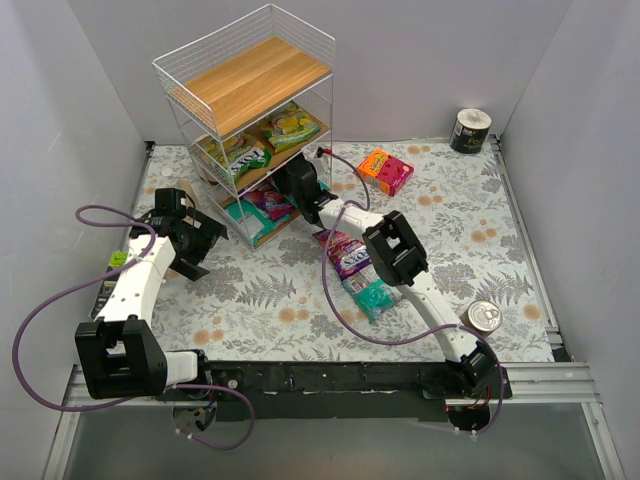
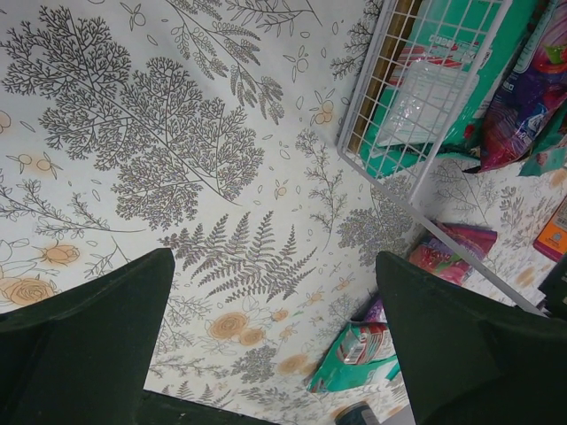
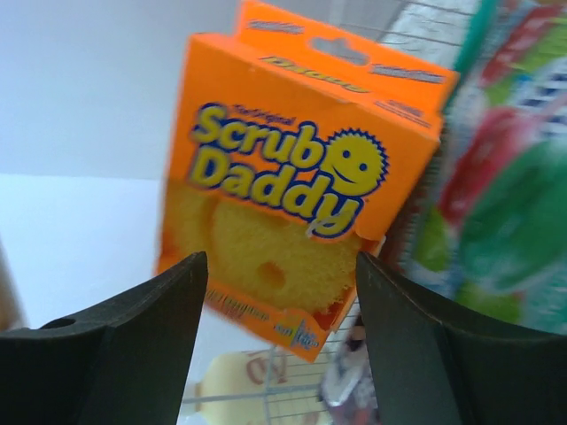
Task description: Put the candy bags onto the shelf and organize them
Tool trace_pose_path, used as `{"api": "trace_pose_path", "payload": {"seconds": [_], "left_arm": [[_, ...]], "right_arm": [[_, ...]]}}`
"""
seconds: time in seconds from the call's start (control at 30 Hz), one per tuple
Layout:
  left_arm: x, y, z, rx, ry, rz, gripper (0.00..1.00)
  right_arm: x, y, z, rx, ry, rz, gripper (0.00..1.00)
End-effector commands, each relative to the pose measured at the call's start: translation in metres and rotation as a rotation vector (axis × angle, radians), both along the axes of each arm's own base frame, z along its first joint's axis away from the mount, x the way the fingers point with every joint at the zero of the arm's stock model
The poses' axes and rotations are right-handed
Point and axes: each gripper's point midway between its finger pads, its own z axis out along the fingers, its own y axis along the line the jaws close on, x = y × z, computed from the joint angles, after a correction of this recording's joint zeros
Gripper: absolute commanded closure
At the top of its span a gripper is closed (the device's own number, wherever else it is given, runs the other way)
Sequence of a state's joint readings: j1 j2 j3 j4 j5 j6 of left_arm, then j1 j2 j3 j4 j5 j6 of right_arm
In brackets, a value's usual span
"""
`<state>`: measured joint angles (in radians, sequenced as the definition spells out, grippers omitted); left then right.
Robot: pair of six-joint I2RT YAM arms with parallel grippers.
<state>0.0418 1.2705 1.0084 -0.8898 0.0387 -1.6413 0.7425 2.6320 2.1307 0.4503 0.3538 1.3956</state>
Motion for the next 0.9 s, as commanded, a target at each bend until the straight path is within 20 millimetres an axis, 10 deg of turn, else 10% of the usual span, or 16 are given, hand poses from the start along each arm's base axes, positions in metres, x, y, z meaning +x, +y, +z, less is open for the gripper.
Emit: {"api": "trace_pose_path", "payload": {"seconds": [0.0, 0.87], "left_arm": [[0.001, 0.004, 0.008, 0.027, -0.025, 0.000, 0.02], [0.000, 0.004, 0.006, 0.030, -0.016, -0.004, 0.02]], "right_arm": [[0.011, -0.016, -0.030, -0.010, 0.076, -0.083, 0.26], [0.024, -0.029, -0.069, -0.001, 0.019, -0.129, 0.73]]}}
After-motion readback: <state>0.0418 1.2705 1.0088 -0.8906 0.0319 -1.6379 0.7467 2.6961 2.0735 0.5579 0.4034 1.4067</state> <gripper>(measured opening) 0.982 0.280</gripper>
